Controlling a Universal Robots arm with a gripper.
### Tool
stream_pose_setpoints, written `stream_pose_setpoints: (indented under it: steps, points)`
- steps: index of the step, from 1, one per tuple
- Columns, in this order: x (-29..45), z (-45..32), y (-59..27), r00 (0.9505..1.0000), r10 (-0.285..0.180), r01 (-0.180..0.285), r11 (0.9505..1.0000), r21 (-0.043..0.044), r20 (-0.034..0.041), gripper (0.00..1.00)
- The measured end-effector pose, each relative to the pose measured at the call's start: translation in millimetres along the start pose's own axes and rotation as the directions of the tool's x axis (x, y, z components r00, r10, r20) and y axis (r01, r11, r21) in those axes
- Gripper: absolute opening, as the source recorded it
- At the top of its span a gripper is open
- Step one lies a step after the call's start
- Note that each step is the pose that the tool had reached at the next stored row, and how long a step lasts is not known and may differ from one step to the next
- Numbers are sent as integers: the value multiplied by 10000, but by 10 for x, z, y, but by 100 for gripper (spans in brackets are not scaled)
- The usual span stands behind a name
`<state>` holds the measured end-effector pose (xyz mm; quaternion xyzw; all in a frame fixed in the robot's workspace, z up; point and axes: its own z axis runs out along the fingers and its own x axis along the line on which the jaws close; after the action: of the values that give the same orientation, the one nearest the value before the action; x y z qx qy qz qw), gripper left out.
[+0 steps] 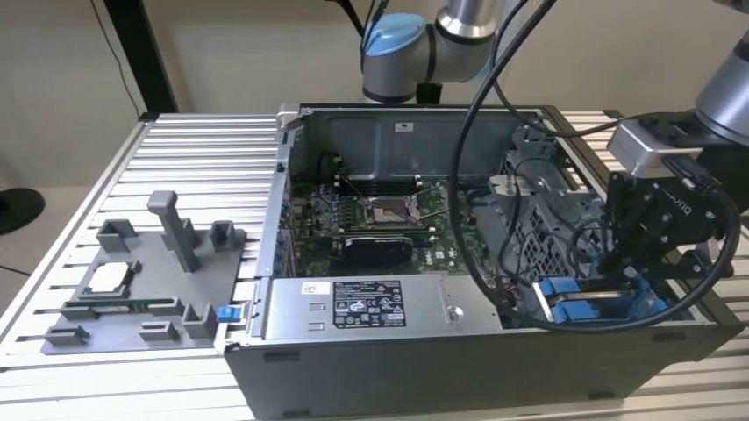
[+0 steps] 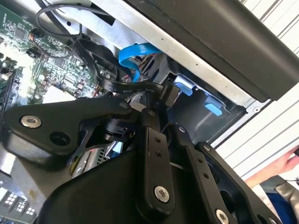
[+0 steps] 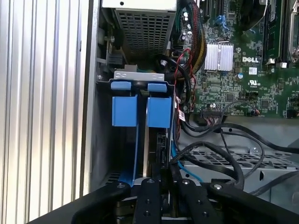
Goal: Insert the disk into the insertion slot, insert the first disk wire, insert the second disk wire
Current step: 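Insert the first disk wire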
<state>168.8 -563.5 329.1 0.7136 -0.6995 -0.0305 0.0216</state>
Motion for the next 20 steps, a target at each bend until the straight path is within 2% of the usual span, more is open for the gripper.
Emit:
stream_pose_setpoints:
  steps: [7, 10, 20]
  points:
    - [0, 26, -1, 10000, 1, -1, 10000, 0, 12, 0]
    - [0, 12, -1, 10000, 7, -7, 10000, -2, 6, 0]
    - [-5, -365, 25, 10000, 8, -8, 10000, -23, 4, 0]
